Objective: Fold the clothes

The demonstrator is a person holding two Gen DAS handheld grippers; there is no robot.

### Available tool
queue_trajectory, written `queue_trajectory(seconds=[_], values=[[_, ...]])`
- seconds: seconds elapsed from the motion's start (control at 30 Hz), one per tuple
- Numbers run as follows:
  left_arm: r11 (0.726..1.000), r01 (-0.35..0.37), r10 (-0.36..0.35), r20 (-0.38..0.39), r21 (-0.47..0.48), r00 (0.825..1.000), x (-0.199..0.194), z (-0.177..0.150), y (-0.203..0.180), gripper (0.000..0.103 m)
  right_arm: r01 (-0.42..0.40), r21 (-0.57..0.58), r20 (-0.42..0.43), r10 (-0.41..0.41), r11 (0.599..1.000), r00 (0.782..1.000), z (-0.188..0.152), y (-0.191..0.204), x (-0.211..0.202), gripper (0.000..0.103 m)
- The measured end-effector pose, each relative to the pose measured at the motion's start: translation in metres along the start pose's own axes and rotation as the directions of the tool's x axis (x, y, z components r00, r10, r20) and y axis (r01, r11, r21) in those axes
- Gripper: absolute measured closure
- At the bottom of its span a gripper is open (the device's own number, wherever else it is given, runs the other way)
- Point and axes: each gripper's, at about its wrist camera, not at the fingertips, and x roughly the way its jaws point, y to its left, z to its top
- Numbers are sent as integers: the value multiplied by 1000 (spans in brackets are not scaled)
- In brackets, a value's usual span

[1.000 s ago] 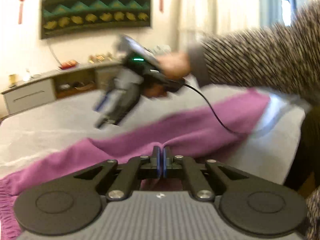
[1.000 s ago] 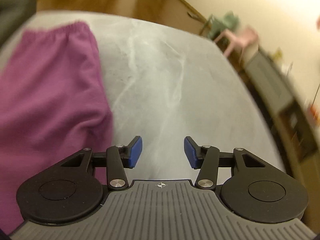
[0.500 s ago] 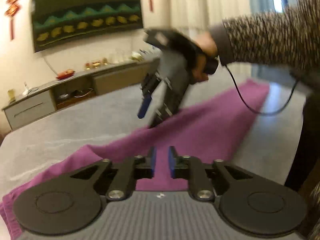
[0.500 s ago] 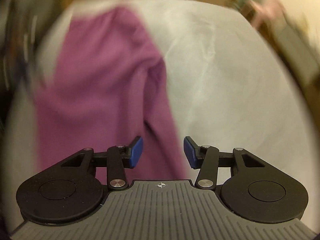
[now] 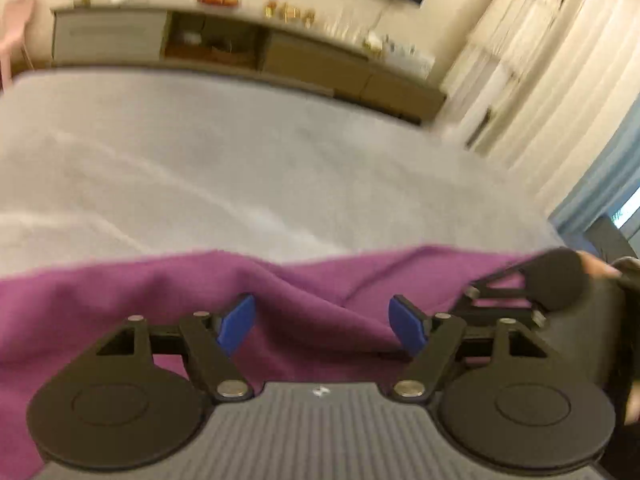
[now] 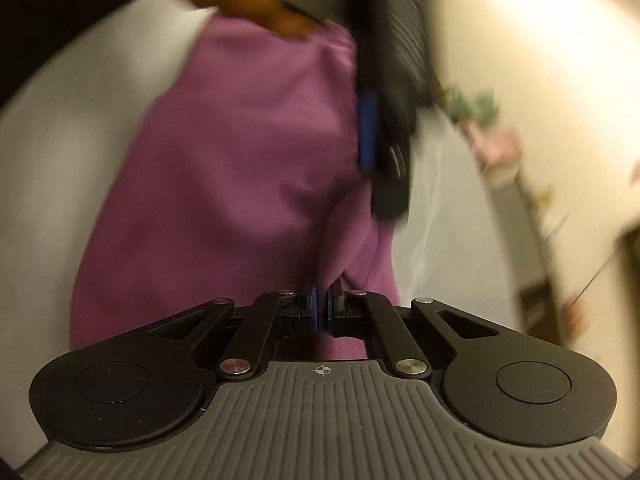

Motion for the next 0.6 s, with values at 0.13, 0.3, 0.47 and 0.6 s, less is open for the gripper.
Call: queue_trajectory(seconds=[0.13, 0.3, 0.47, 0.6], values=[[997, -76, 76, 11, 20, 997, 3, -12, 1, 90, 2, -3, 37, -2, 1000, 999, -8, 12, -1, 103], [998, -60, 60, 74, -11, 995, -6, -21, 4, 97, -276, 552, 161, 224, 787, 961, -39, -66, 4, 46], [998, -63, 61, 112, 20, 992, -2, -16, -2, 97, -407, 913, 386, 387, -30, 838, -114, -134, 45, 42], [996, -54, 43, 157, 65, 987, -9, -17, -6, 97, -303, 858, 490, 483, -415, 726, -133, -124, 87, 37]])
